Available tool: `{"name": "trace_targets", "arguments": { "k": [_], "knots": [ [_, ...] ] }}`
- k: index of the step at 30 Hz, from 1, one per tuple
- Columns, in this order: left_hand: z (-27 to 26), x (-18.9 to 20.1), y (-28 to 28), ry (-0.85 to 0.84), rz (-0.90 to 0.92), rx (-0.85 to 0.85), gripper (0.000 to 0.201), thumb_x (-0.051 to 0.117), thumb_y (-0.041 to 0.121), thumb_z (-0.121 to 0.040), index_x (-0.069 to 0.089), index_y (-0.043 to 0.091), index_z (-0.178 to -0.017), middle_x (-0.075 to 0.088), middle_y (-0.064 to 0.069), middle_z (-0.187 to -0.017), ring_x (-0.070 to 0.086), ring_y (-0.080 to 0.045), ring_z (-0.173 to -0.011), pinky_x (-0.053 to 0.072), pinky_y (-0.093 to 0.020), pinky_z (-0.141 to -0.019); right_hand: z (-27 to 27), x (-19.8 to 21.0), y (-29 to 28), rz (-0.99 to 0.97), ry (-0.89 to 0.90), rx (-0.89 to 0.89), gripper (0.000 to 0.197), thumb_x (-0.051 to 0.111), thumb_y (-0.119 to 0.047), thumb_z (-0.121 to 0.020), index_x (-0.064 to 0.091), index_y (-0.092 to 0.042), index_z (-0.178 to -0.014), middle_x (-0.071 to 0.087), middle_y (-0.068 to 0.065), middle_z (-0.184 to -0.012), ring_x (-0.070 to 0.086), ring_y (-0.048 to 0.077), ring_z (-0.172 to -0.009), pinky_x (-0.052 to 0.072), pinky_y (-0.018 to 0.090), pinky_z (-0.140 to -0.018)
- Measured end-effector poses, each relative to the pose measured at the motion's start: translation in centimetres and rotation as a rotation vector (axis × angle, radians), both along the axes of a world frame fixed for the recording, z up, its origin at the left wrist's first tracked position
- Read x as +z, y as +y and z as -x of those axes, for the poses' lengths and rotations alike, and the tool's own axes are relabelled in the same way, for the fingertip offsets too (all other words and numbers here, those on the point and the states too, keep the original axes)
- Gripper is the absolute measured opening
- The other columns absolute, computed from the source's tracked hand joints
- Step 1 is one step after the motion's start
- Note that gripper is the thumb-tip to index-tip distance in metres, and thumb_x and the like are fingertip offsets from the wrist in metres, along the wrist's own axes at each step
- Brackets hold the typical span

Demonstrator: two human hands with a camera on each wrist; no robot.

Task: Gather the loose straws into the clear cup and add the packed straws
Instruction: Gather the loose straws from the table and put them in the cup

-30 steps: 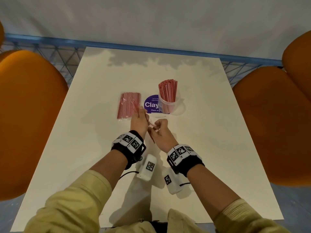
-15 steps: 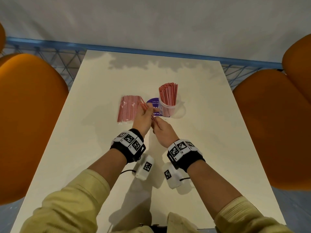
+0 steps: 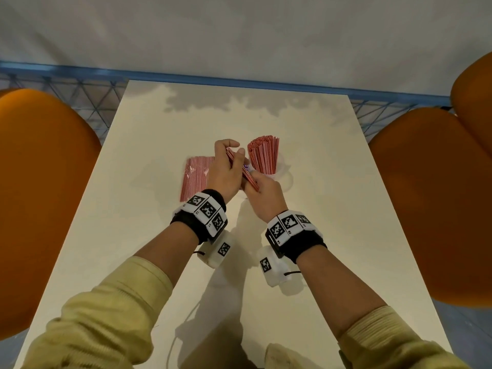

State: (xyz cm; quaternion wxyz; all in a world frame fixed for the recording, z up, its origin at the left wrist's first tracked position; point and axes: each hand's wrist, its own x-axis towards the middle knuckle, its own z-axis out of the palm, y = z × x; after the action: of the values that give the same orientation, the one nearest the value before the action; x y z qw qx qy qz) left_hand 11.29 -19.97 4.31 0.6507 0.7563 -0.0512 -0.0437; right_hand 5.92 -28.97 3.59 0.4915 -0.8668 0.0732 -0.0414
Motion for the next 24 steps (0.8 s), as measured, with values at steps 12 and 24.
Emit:
{"name": "trace_targets", "arguments": {
  "k": [12, 24],
  "knots": [
    [-7.3, 1.5, -3.4, -0.218, -0.038, 0.206, 0.002, 0.032, 0.018, -0.099, 0.031, 0.018, -0.100, 0.052, 0.008, -0.062, 0.050, 0.002, -0.048, 0.040, -0.010, -0.050, -3.7, 0.1, -4.6, 0.255, 0.023, -0.271, 0.058, 0.053, -0.031, -0.091, 0.032, -0.014, -0.142, 0.035, 0.006, -0.147, 0.027, 0.022, -0.137, 0.027, 0.031, -0.110],
    [-5.4, -2.4, -4.9, -0.205, -0.503, -0.082, 0.041, 0.031, 0.016, -0.099, 0.038, 0.017, -0.139, 0.039, -0.016, -0.140, 0.037, -0.022, -0.130, 0.033, -0.034, -0.111, -5.8, -1.7, -5.1, 0.303, 0.201, -0.082, 0.082, 0.055, -0.010, -0.088, 0.001, -0.011, -0.149, 0.016, 0.007, -0.158, 0.022, 0.027, -0.143, 0.025, 0.038, -0.116]
  ]
}}
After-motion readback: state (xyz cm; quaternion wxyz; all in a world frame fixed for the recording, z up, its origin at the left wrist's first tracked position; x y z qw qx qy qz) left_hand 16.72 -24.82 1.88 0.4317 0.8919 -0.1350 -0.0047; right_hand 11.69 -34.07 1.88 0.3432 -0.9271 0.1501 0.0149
